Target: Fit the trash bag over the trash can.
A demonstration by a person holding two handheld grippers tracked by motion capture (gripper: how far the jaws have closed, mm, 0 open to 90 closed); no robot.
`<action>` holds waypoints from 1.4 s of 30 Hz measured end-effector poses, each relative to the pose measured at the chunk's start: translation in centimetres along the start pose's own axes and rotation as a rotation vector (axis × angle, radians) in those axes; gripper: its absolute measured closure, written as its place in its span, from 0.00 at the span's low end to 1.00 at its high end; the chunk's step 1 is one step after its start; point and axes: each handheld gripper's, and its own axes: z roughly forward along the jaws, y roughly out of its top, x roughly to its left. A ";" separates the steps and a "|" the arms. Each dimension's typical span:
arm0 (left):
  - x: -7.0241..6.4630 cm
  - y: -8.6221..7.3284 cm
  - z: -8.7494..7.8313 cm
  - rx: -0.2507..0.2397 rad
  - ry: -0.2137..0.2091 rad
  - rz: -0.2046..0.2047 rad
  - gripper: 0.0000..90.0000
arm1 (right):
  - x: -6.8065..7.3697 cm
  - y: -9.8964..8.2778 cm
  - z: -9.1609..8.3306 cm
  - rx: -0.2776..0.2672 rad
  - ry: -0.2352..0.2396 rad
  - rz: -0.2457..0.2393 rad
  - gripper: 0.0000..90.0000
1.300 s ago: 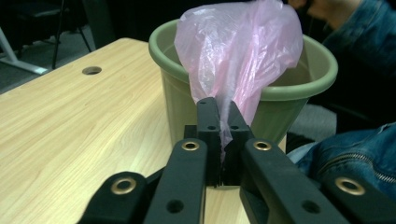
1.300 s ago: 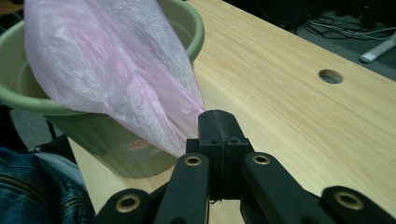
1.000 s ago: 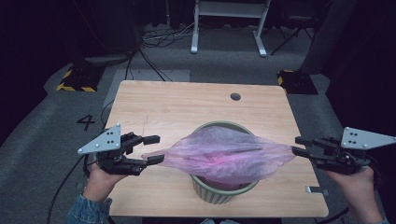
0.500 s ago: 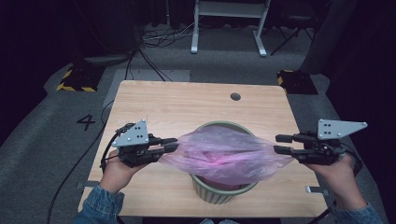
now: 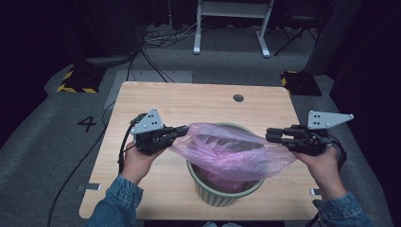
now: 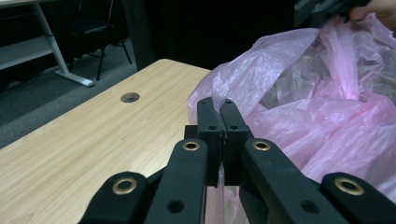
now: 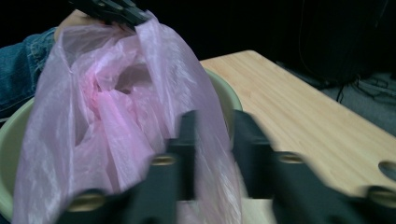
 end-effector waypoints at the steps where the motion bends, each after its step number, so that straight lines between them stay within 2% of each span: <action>1: 0.1 0.0 0.0 -0.002 0.000 0.000 0.99 | 0.2 0.2 0.0 -0.010 0.004 -0.017 0.69; 3: 0.2 -0.1 -0.2 -0.010 0.012 0.001 0.99 | 0.4 0.3 0.0 -0.019 0.038 -0.029 0.62; 6: 0.2 -0.1 -0.4 -0.026 0.041 -0.004 0.99 | 0.6 0.2 0.4 0.015 0.079 -0.034 0.59; 8: 0.2 -0.1 -0.4 -0.033 0.060 -0.008 0.99 | 0.9 0.1 0.8 0.042 0.098 -0.048 0.68; 10: 0.2 0.0 -0.2 -0.027 0.091 -0.003 0.99 | 1.2 0.2 1.0 0.068 0.065 -0.079 0.87; 11: 0.2 0.0 -0.1 -0.030 0.104 -0.005 0.99 | 1.1 0.3 1.1 0.076 0.060 -0.078 0.96; 12: 0.3 0.1 0.0 -0.029 0.118 -0.003 0.99 | 1.0 0.5 1.2 0.080 0.050 -0.070 1.00; 14: 0.7 0.0 0.3 -0.029 0.127 -0.007 0.99 | 0.5 0.8 1.4 0.075 0.010 -0.038 1.00; 19: 1.7 -0.6 1.4 0.004 0.135 -0.027 0.99 | -1.9 0.3 2.7 0.080 -0.070 0.042 1.00; 22: 2.0 -1.0 2.4 0.047 0.148 -0.024 0.99 | -3.3 -0.6 3.8 0.086 -0.091 0.098 1.00; 24: 2.4 -1.4 3.0 0.074 0.154 -0.037 0.99 | -4.2 -1.3 4.5 0.085 -0.096 0.140 1.00; 27: 3.0 -2.1 3.8 0.128 0.147 -0.065 0.99 | -5.3 -2.3 5.3 0.093 -0.106 0.195 1.00; 29: 3.1 -2.9 4.4 0.179 0.143 -0.063 0.99 | -5.9 -3.1 5.7 0.109 -0.109 0.224 1.00; 33: 3.0 -4.4 5.5 0.254 0.136 -0.069 0.99 | -6.0 -4.6 6.7 0.166 -0.112 0.245 1.00; 35: 2.8 -5.0 5.8 0.268 0.113 -0.080 1.00 | -6.1 -5.3 6.9 0.184 -0.106 0.263 1.00; 37: 2.3 -5.6 5.5 0.280 0.098 -0.073 0.99 | -5.8 -6.1 6.8 0.193 -0.091 0.284 1.00; 39: 1.8 -6.3 5.1 0.277 0.064 -0.080 0.99 | -5.1 -7.1 6.5 0.195 -0.061 0.288 1.00; 42: 1.1 -7.3 4.9 0.277 0.040 -0.081 0.99 | -3.9 -8.5 6.5 0.213 -0.031 0.286 1.00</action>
